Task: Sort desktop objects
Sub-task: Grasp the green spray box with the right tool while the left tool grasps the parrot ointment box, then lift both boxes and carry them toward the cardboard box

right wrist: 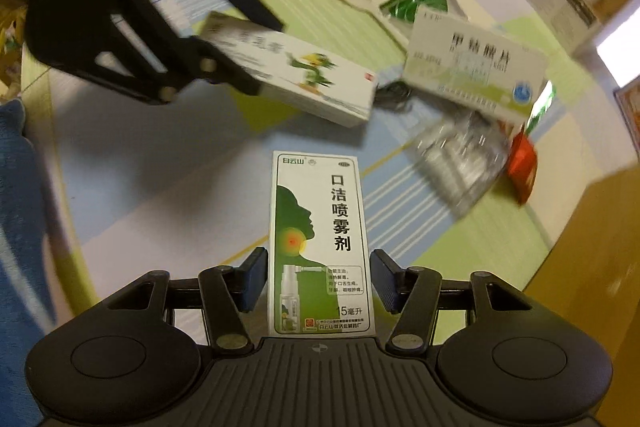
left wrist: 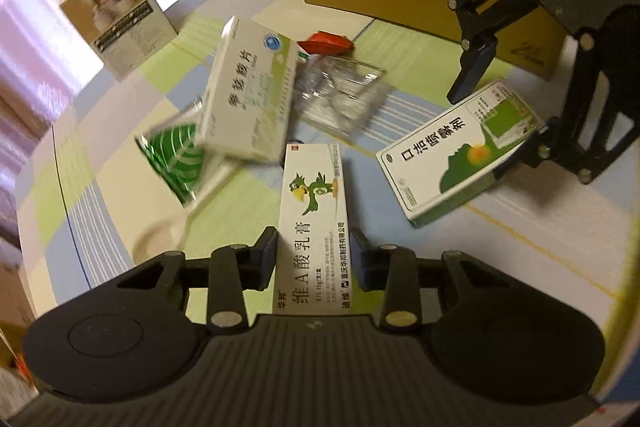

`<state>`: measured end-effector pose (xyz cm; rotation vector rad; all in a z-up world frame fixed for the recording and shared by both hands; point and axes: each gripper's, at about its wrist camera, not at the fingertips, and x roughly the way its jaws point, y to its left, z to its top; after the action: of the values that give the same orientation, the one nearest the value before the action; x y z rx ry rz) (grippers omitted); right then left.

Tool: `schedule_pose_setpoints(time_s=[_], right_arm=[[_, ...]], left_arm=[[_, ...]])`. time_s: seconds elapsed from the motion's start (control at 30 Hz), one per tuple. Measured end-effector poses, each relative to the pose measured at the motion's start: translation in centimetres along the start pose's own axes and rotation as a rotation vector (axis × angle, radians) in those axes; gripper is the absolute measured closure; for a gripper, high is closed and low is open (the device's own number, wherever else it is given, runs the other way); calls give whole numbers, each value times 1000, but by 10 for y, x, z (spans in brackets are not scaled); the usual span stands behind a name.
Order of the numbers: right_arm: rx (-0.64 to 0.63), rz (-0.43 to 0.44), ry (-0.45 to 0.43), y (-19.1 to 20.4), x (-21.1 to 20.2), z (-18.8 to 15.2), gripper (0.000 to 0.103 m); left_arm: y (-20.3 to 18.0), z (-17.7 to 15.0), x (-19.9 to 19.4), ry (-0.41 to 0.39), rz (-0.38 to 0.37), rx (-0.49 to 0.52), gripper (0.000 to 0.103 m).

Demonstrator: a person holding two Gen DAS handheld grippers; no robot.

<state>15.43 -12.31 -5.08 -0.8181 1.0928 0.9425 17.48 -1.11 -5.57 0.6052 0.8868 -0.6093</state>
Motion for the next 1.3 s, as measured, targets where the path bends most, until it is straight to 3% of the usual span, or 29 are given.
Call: schedule_pose_setpoints(time_s=[0.3,0.5,0.67,0.83,0.87,0.93,1.3], right_arm=[[75,23,-1,15,0,-24,48],[102,24,-15,7,6,-28,40],[144,49,-37,1,15,-23,39],[170,63,-48,-1,23,-17,40],[175,63,-50,0,23,-16,47],[183,59,-52,1,23,-16,50],[265,-20,-180,-1,-35,-28,50]], left_arm=[[-27,-36,-20,34,-67,-121,70],[-28,-33,-8,28,-74,-151,69],[-27,-31,7,32,-80,-177,69],[-24,-31,18,51,-89,-203,68],[-23,-32,18,49,-93,-213,69],[-21,-31,19,57,-87,-237,70],[-18,-26,-15,24,-36,-313,70]])
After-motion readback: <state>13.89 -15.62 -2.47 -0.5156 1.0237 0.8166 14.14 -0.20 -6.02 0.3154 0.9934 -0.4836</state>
